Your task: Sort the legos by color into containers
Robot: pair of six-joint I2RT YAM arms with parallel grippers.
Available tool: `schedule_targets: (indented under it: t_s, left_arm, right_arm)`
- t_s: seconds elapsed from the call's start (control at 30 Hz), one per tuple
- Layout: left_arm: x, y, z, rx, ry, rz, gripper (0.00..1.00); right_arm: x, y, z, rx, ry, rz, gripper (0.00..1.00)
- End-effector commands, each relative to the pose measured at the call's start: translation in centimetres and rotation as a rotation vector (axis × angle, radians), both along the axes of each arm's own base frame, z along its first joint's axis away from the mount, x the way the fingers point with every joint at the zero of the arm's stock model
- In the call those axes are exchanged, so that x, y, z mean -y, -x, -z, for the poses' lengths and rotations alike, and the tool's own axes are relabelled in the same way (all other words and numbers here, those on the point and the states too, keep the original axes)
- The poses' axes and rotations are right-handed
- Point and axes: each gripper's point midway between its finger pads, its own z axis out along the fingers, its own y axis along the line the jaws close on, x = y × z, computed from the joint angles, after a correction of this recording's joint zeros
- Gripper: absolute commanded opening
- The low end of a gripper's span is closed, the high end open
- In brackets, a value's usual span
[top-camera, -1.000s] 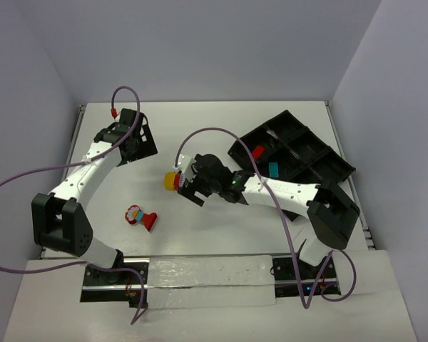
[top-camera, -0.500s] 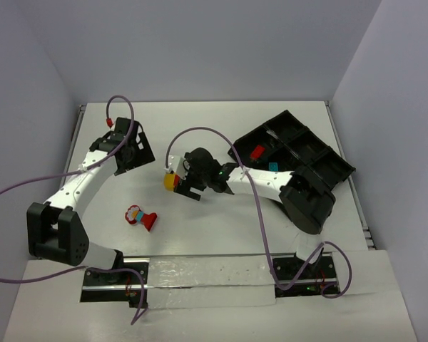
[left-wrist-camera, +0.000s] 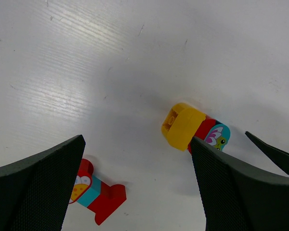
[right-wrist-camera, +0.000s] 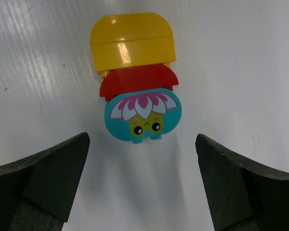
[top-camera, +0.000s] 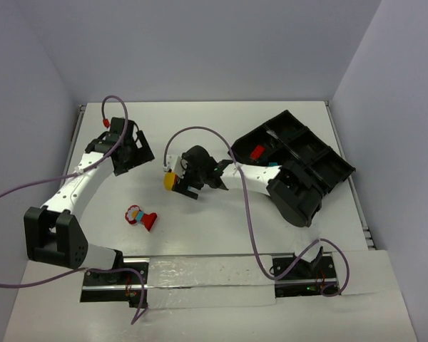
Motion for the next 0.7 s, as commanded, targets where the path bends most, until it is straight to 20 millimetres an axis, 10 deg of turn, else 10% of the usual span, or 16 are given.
schedule_targets:
  t_s: [0.0, 0.67]
  left_arm:
    - [0.3, -0.5, -2.4, 0.08, 0.038, 0.005, 0.99]
    - [-0.9, -0.4, -1.9, 0.064, -0.007, -0.01, 0.99]
  right_arm:
    - [-2.4, -1.2, -1.8, -0.001, -0.09, -0.026, 0.98]
    - [-3.7, -1.7, 0.8, -0.086, -0.121, 0.01, 0.9]
